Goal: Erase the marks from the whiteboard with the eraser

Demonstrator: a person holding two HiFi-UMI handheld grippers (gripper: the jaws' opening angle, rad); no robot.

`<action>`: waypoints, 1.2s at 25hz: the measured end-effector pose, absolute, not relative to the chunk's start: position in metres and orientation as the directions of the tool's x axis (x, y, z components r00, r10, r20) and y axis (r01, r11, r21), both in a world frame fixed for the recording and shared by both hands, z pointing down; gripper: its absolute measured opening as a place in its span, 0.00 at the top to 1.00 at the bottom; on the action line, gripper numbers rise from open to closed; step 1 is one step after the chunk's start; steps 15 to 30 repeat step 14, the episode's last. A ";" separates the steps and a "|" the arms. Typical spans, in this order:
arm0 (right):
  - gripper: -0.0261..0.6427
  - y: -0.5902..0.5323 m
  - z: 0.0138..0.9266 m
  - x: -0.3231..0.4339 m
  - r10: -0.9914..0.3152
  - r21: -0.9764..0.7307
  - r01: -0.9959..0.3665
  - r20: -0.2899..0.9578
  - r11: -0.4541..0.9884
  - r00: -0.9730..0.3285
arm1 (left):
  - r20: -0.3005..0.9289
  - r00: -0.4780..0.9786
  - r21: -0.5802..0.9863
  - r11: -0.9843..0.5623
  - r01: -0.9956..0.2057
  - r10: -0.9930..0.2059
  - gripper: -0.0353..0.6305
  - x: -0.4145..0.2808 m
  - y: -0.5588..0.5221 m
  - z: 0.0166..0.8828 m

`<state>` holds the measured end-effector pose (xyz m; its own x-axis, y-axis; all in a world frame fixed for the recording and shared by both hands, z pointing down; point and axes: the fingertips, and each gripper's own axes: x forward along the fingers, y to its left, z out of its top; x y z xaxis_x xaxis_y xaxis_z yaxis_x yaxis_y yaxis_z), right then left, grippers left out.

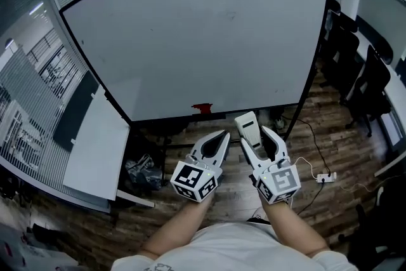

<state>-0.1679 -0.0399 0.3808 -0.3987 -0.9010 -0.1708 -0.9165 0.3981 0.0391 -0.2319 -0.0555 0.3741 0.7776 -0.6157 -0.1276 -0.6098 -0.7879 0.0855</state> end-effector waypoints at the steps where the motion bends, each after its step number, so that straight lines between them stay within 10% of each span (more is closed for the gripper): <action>1: 0.61 -0.041 0.382 -0.168 -0.902 0.037 -0.917 -0.170 0.398 -0.398 | -0.128 0.777 0.086 -0.788 -0.610 -0.616 0.94 -0.233 -0.056 0.374; 30: 0.61 -0.039 0.380 -0.177 -0.904 0.025 -0.918 -0.168 0.396 -0.394 | -0.138 0.767 0.081 -0.779 -0.621 -0.626 0.94 -0.241 -0.056 0.371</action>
